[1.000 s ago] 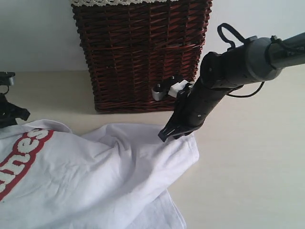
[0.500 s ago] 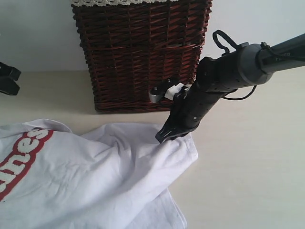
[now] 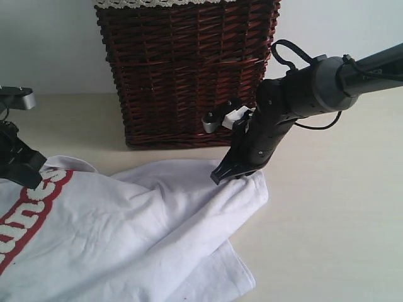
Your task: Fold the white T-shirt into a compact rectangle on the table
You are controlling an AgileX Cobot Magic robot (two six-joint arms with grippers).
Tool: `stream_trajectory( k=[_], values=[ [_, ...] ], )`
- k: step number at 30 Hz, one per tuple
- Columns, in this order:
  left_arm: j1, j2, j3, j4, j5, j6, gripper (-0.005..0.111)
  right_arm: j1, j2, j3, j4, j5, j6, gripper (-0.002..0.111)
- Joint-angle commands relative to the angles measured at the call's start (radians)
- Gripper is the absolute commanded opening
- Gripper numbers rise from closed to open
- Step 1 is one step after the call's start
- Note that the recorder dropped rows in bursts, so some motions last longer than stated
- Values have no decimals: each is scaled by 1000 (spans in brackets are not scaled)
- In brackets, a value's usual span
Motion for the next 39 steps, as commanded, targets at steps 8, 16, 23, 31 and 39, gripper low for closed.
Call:
stream_trajectory(
  k=[8, 16, 23, 31, 39],
  values=[
    [-6, 197, 28, 99, -487, -210, 0, -6, 31, 16, -40, 75, 4, 0],
    [116, 271, 21, 104, -750, -352, 0, -6, 31, 16, -40, 83, 4, 0],
    [218, 405, -90, 106, -553, -361, 0, -6, 31, 16, -41, 83, 4, 0],
    [324, 401, -191, 142, -456, -450, 0, -33, 31, 18, -318, 159, 195, 0],
    [359, 373, -241, 68, -417, -449, 0, -91, 31, 18, -295, 188, 230, 0]
  ],
)
